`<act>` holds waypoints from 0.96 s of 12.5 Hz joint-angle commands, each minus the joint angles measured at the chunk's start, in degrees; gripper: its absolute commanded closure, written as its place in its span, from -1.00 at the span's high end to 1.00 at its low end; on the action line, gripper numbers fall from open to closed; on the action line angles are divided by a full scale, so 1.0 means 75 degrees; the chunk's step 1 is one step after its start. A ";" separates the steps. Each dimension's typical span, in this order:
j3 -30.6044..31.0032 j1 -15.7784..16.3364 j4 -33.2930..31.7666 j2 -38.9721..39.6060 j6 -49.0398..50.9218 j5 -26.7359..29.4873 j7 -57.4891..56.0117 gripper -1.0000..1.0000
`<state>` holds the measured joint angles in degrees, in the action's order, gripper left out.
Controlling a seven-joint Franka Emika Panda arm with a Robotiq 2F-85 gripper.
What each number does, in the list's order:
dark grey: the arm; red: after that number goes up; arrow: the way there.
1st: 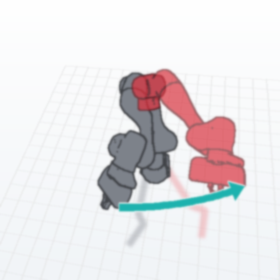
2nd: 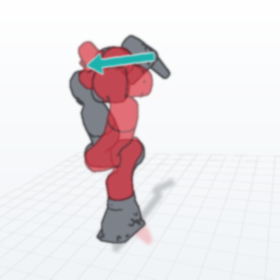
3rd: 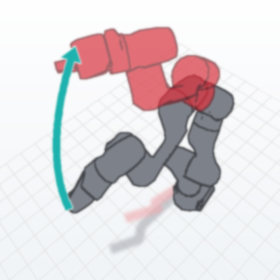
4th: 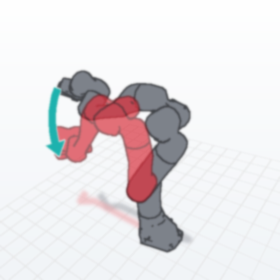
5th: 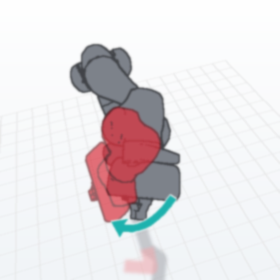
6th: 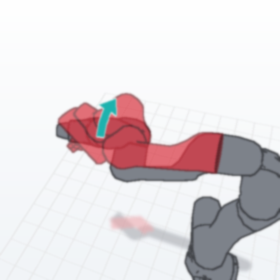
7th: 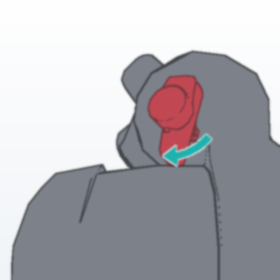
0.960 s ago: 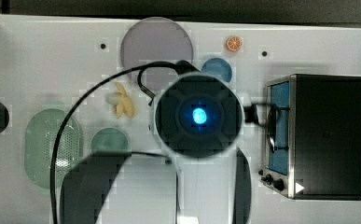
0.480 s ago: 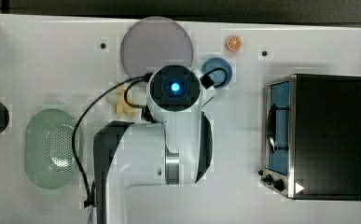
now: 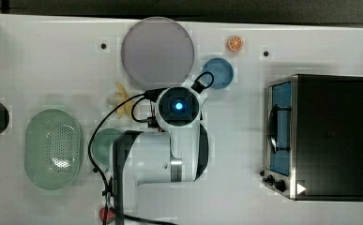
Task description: Pick Ketchup from the table and place it in strainer.
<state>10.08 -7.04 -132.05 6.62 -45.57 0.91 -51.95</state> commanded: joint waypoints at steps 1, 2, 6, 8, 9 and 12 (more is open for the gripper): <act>0.0122 0.0035 0.0058 0.0525 -0.0398 -0.0033 -0.0597 1.00; 0.0122 0.0049 0.0051 0.0744 -0.0566 -0.0033 -0.0596 1.00; 0.0109 0.0061 0.0043 0.1485 -0.1043 -0.0042 -0.0599 1.00; 0.0095 0.0061 0.0045 0.1847 -0.1350 -0.0048 -0.0599 1.00; 0.0084 0.0061 0.0045 0.2017 -0.1649 -0.0057 -0.0594 1.00; 0.0082 0.0063 0.0039 0.2419 -0.2071 -0.0064 -0.0595 0.93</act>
<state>11.09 -6.49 -131.94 25.82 -60.09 0.76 -54.89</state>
